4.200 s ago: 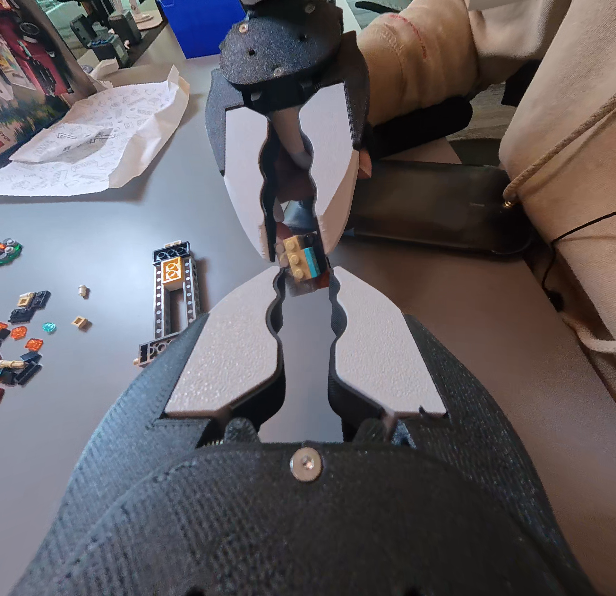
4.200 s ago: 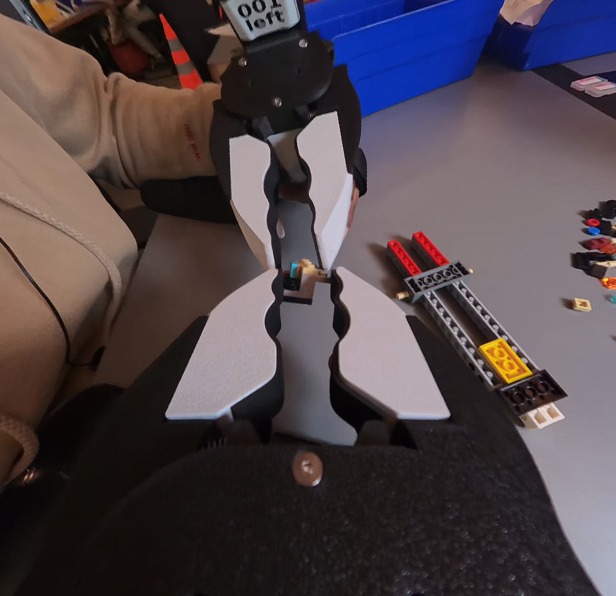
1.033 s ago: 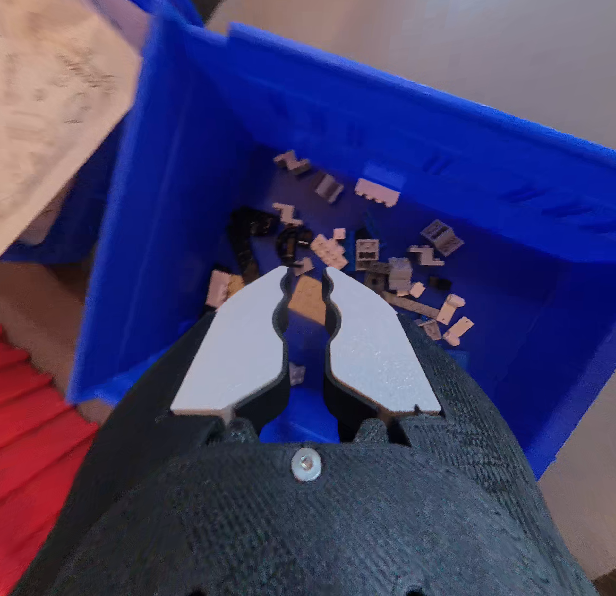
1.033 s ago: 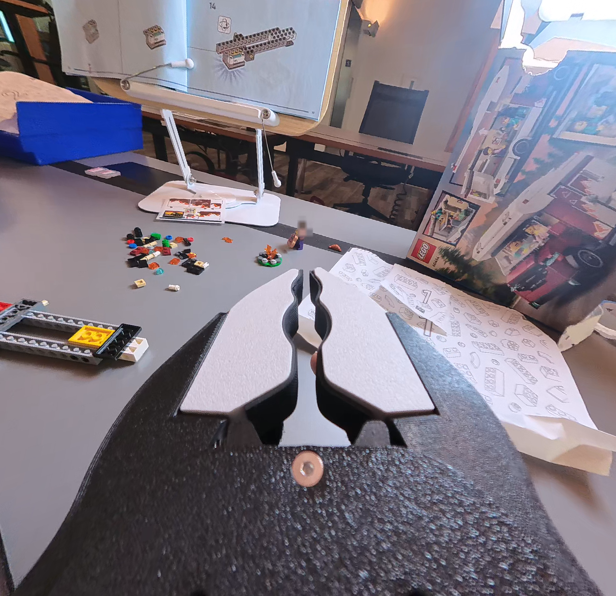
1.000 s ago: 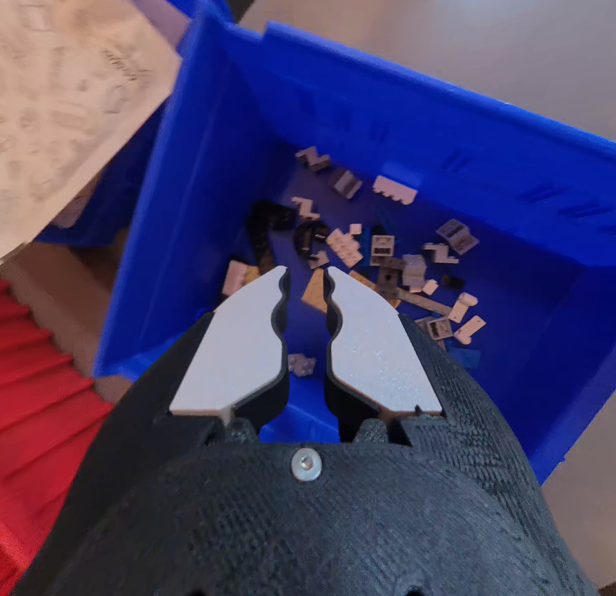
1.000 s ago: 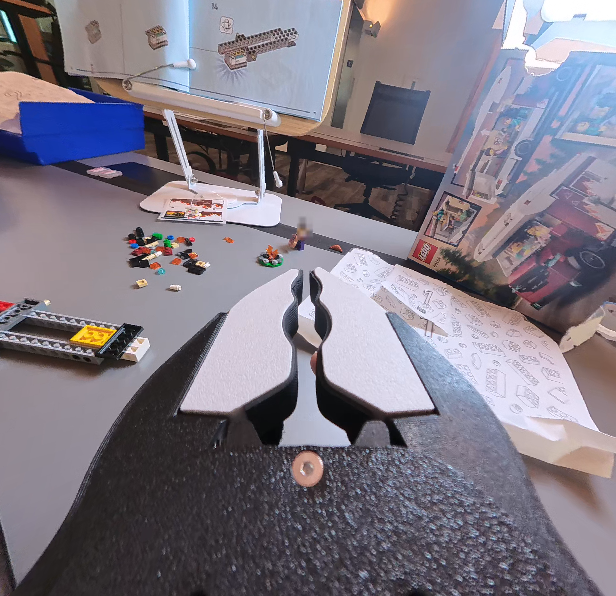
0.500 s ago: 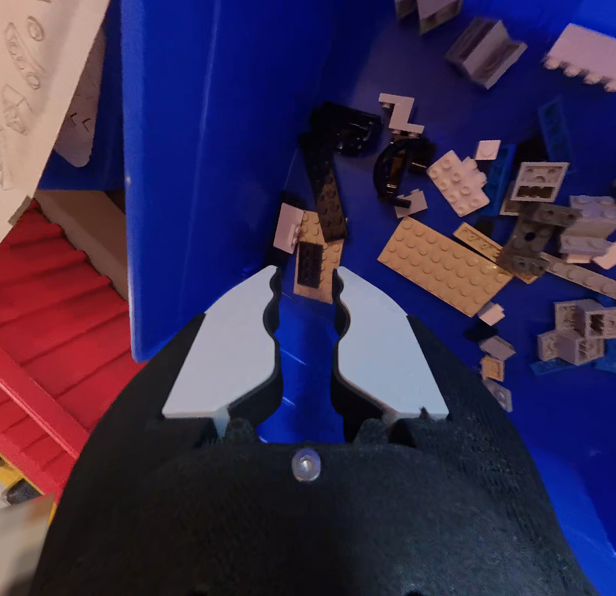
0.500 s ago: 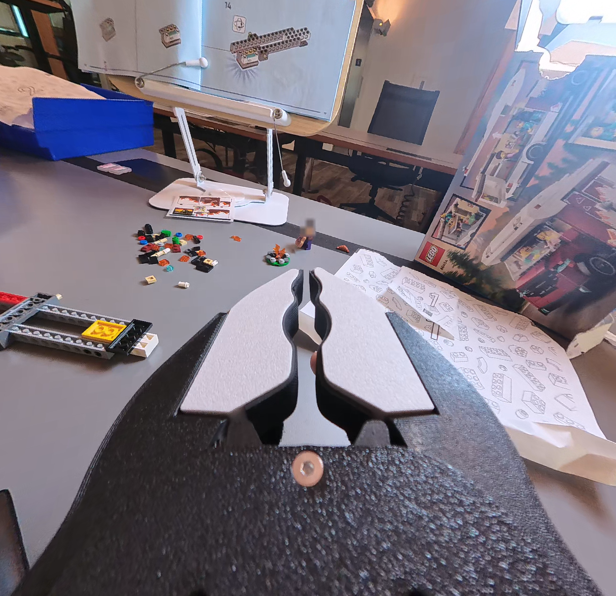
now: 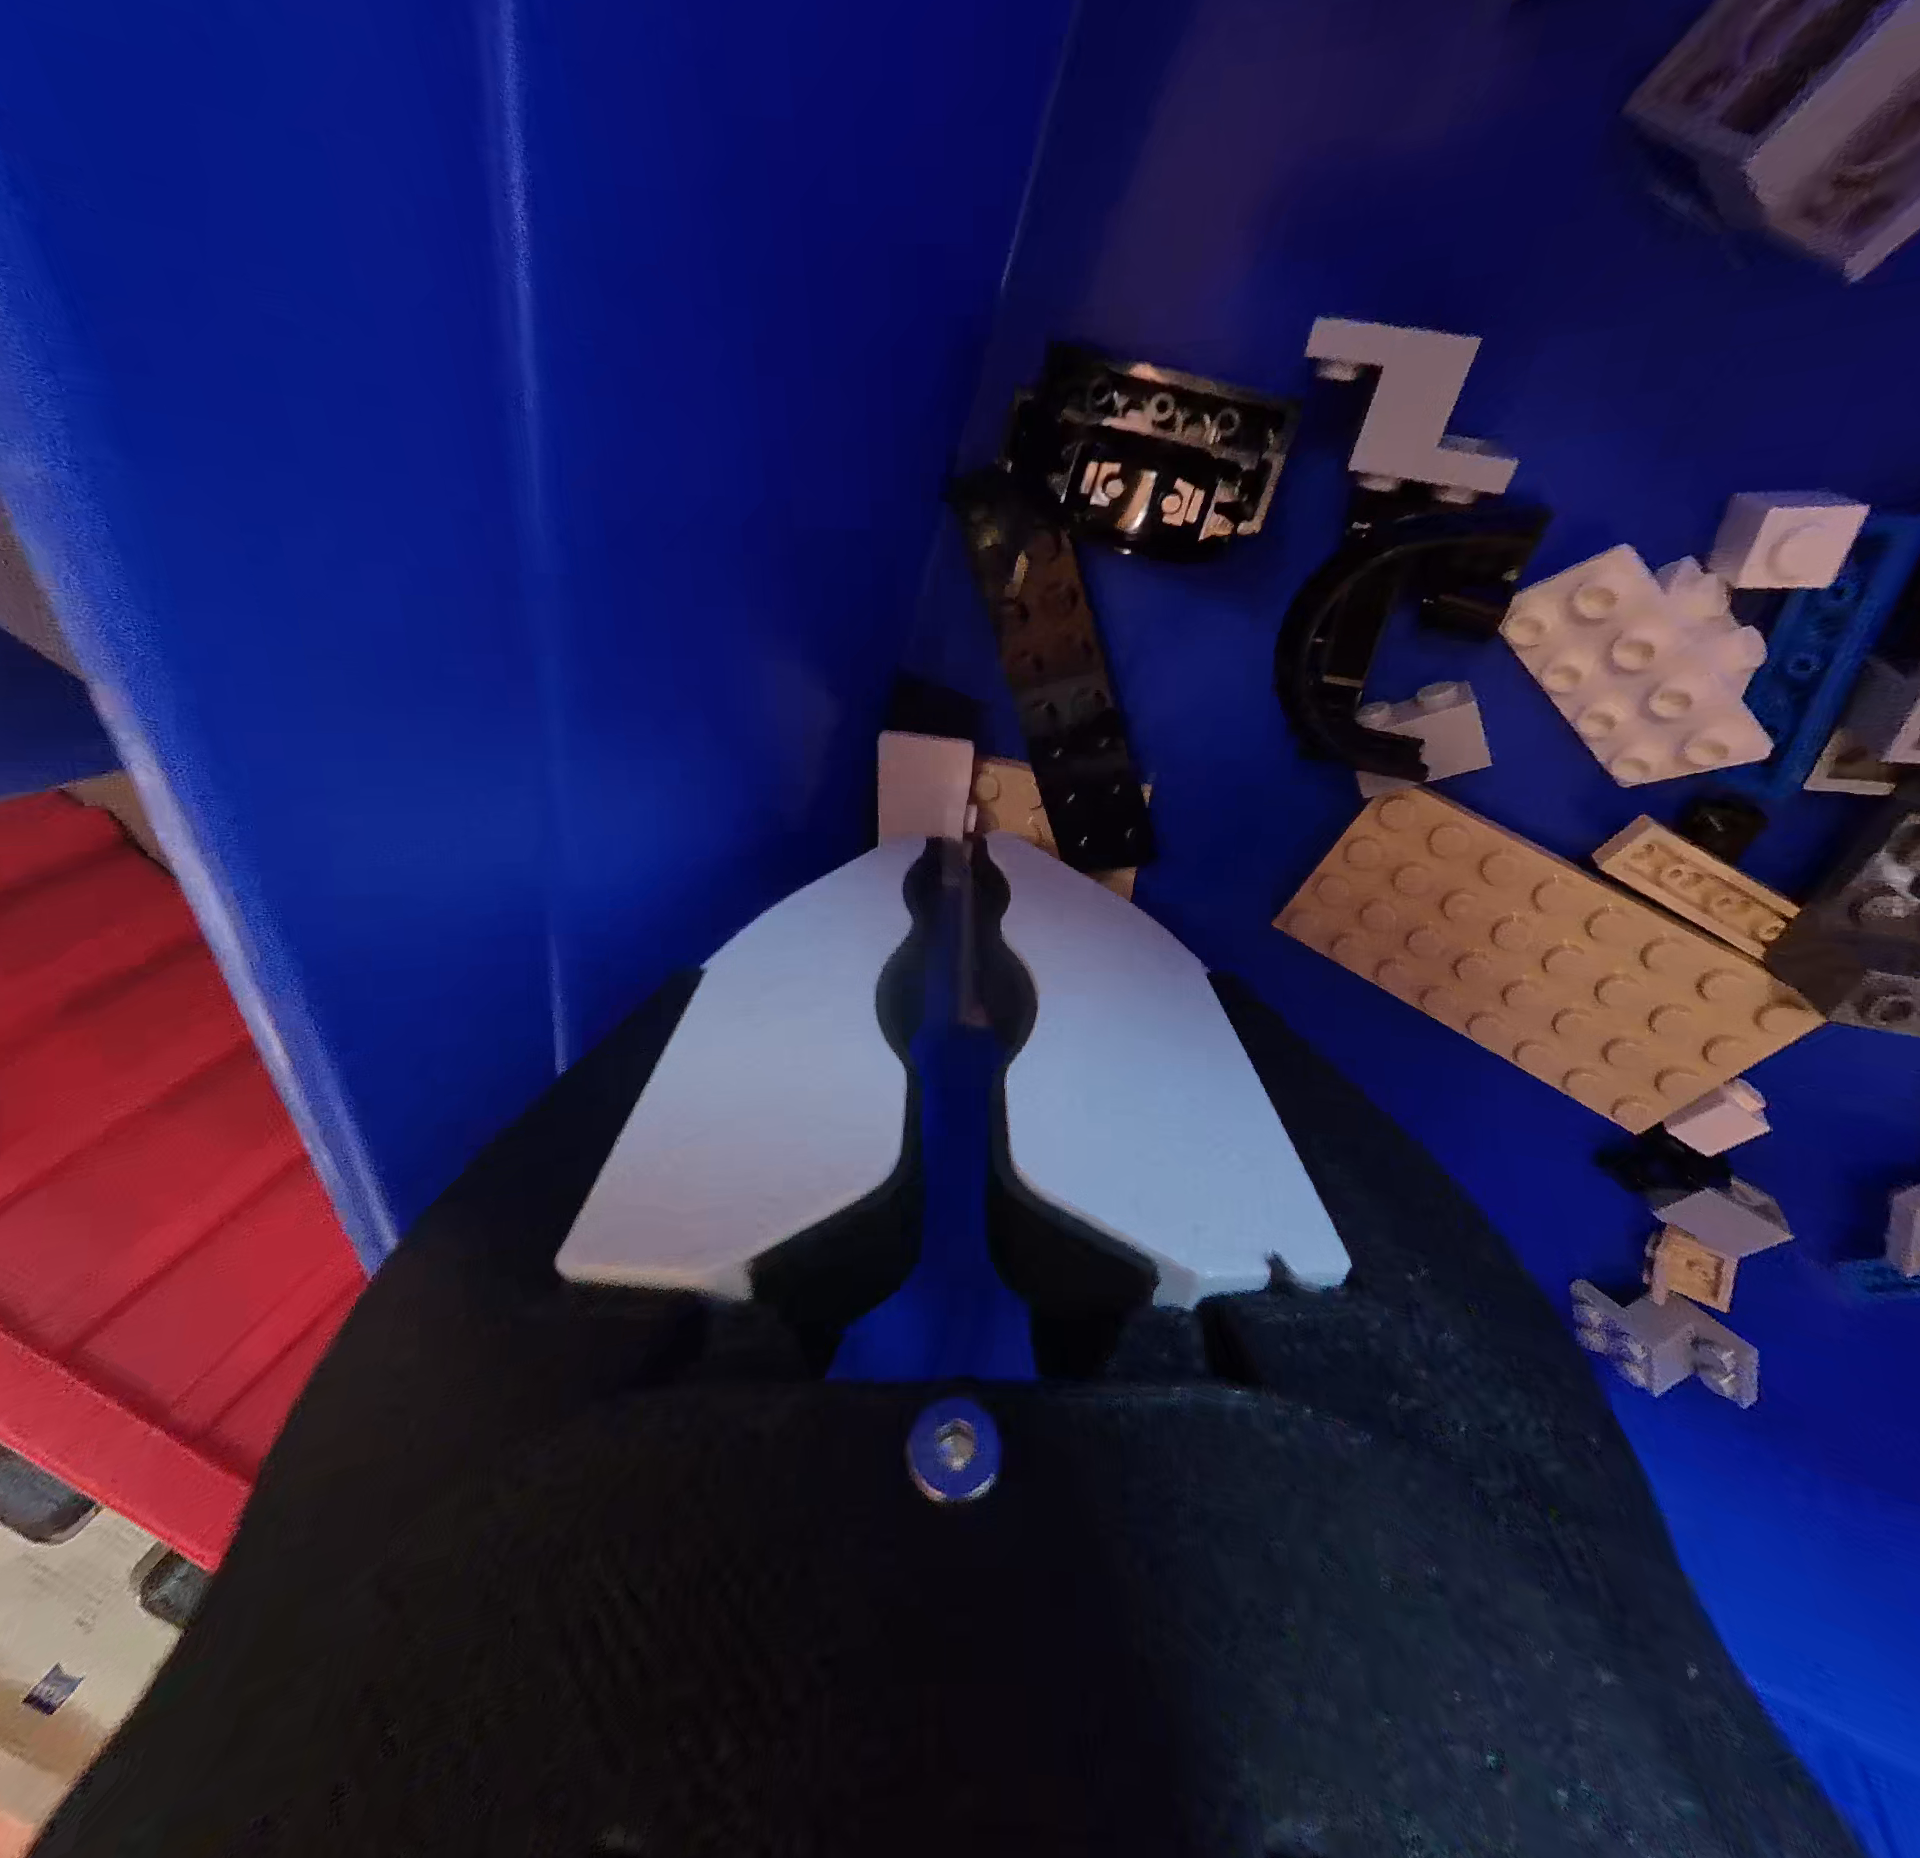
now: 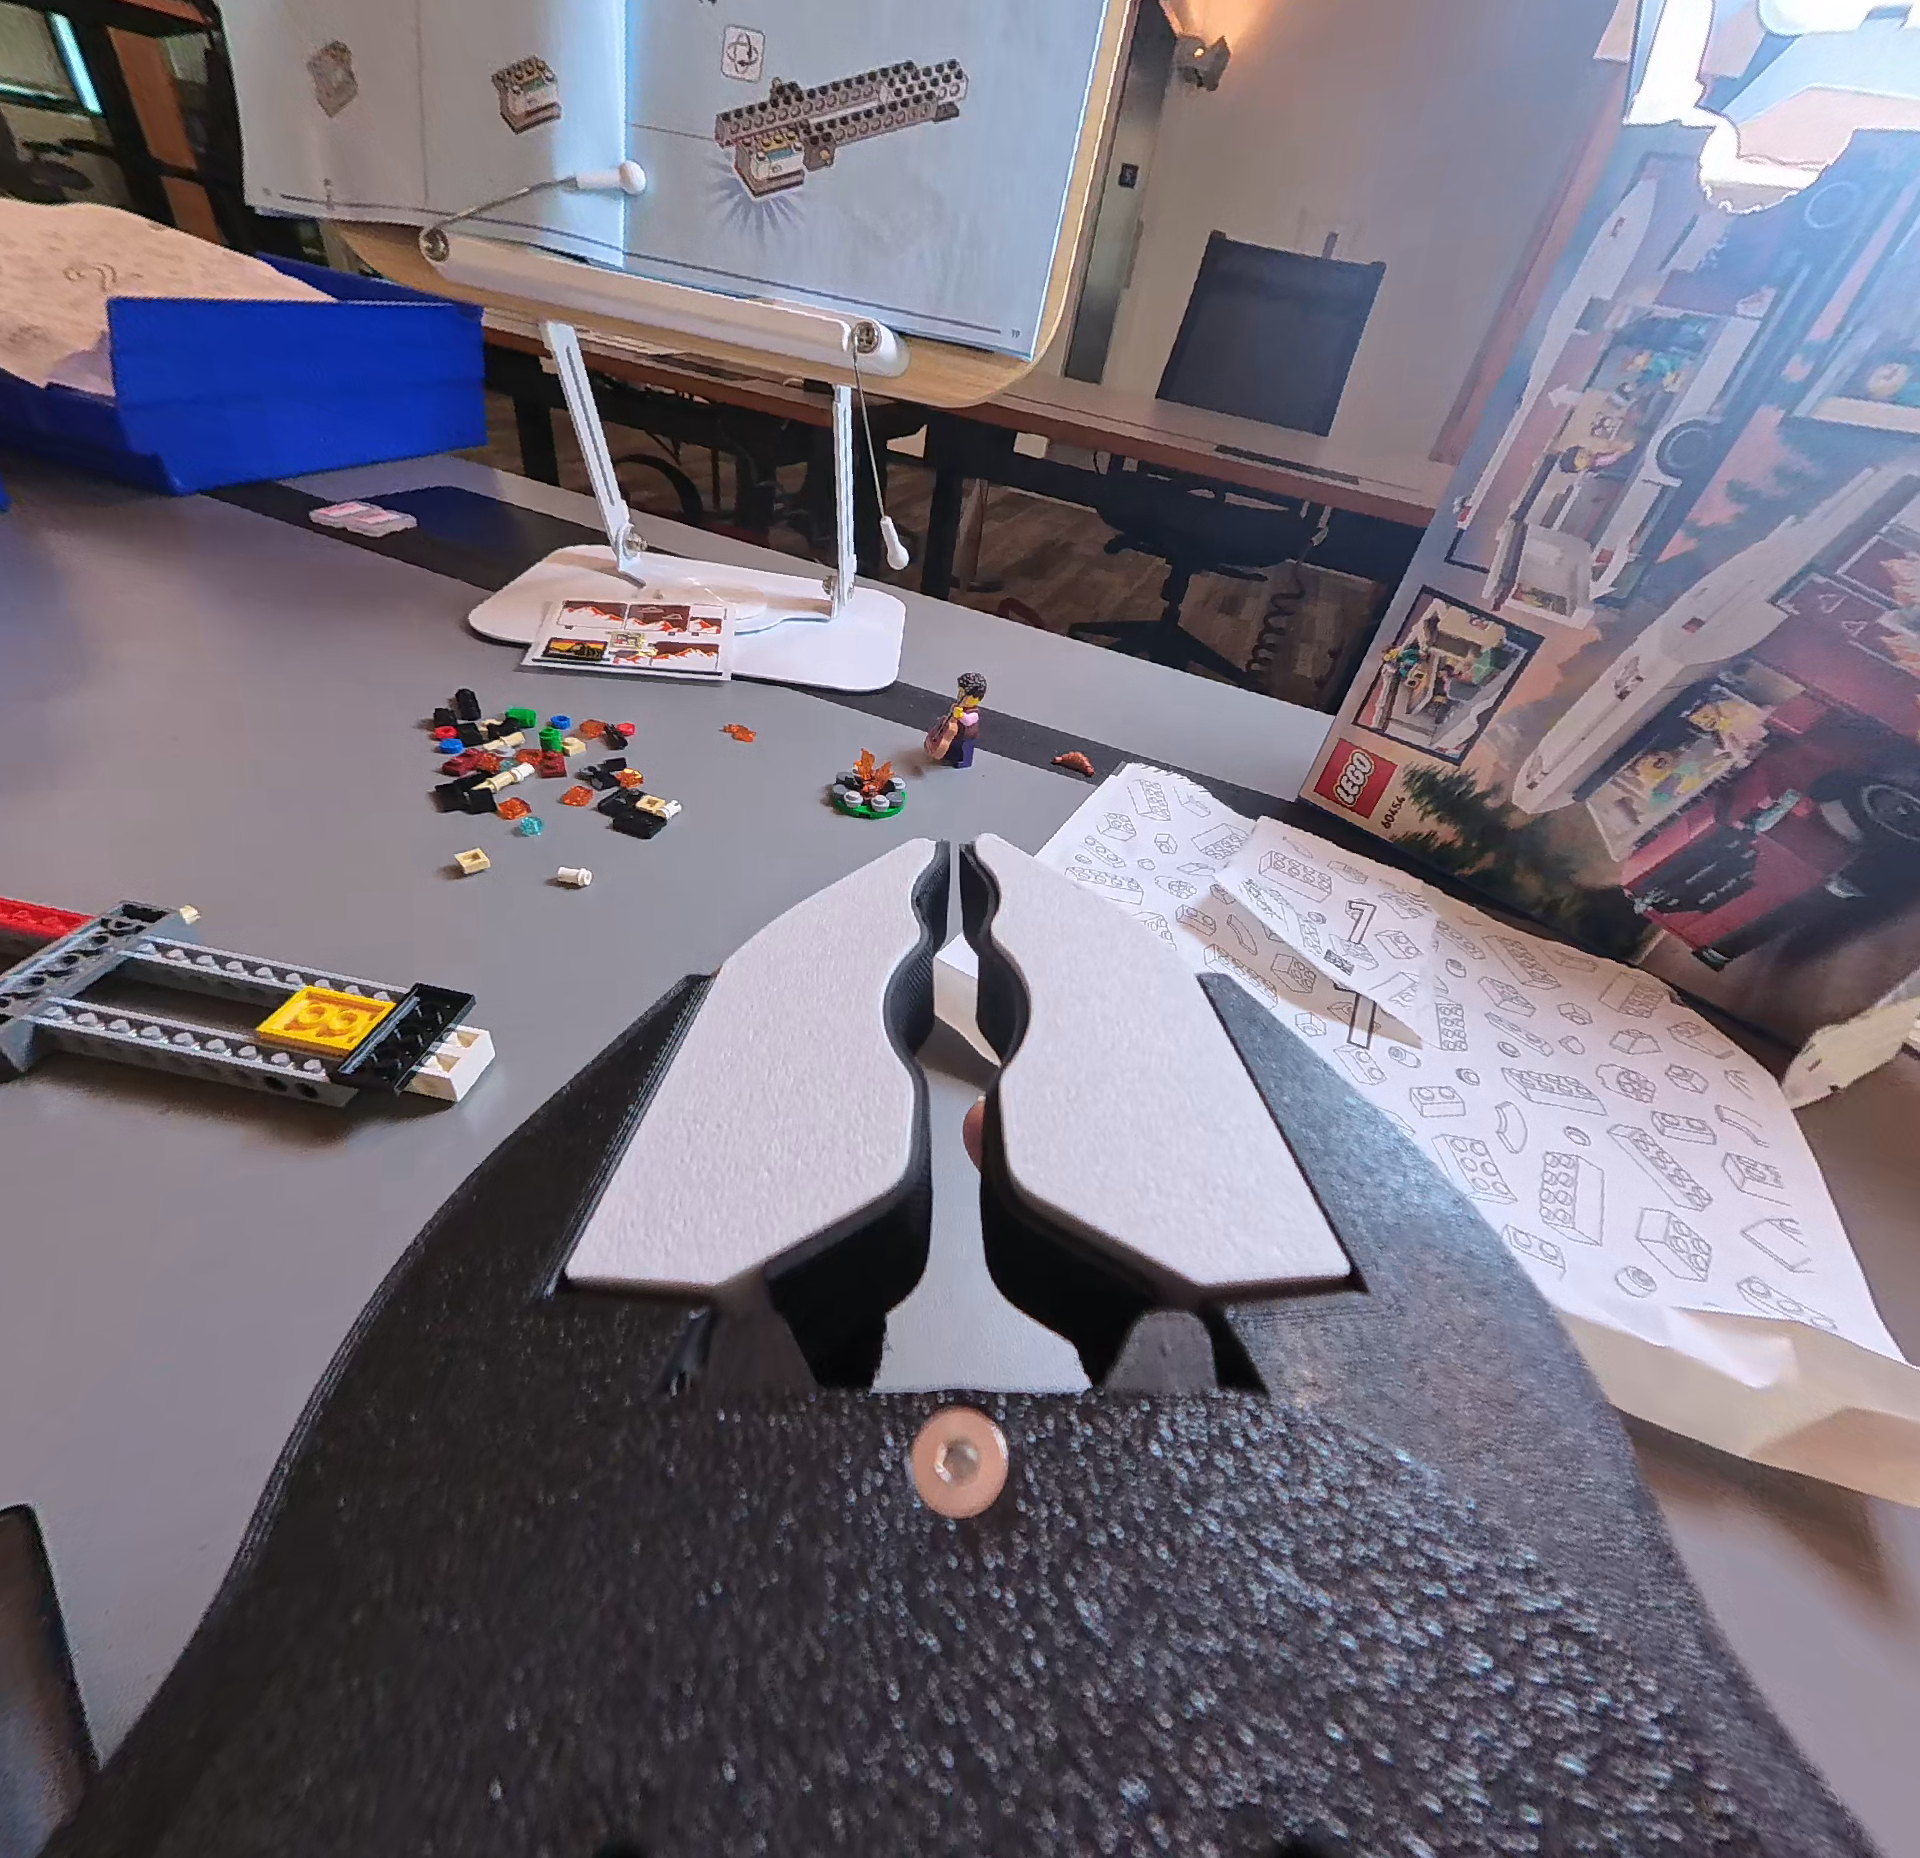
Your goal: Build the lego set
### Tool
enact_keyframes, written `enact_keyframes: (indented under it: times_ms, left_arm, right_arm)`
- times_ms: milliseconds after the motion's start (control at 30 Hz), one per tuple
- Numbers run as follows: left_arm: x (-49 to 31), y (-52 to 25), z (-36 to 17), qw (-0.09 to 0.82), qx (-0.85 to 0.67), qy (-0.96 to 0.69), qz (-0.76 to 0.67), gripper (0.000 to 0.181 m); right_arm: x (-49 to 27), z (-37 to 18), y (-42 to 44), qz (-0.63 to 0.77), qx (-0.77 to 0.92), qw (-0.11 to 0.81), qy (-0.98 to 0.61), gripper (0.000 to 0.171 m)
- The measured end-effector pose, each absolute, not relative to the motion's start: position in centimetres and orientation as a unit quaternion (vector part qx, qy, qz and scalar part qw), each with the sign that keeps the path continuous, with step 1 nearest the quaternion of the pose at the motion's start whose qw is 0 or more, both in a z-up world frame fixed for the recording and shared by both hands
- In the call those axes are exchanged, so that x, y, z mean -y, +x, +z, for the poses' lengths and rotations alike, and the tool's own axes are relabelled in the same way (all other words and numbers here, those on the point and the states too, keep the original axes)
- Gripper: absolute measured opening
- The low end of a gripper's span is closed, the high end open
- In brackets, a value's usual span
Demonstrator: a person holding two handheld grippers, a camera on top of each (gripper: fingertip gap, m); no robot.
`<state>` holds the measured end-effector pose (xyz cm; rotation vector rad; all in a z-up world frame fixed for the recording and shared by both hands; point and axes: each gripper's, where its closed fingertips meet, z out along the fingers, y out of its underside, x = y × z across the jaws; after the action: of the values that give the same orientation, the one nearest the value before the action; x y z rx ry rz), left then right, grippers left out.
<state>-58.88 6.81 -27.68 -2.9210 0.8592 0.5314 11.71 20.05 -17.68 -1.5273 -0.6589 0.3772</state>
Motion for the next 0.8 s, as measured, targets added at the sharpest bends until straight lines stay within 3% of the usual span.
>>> enact_keyframes:
  times_ms: [200, 500, 633, 800]
  left_arm:
    - [-6.5, -57.6, -25.4, 0.064, -0.277, -0.945, 0.164, 0.005]
    - [-6.2, -53.4, -19.4, 0.218, -0.250, -0.938, 0.105, 0.006]
    - [-4.7, -52.5, -19.6, 0.207, -0.250, -0.942, 0.087, 0.006]
    - [-2.1, -48.2, -21.0, 0.183, -0.265, -0.946, -0.047, 0.006]
  right_arm:
    - [-19.8, -17.4, 11.5, 0.173, 0.294, 0.659, -0.670, 0.001]
    - [-19.2, -17.1, 10.9, 0.184, 0.306, 0.660, -0.661, 0.001]
    - [-18.7, -16.7, 10.5, 0.187, 0.313, 0.663, -0.654, 0.001]
    - [-18.2, -16.3, 10.3, 0.188, 0.321, 0.668, -0.645, 0.001]
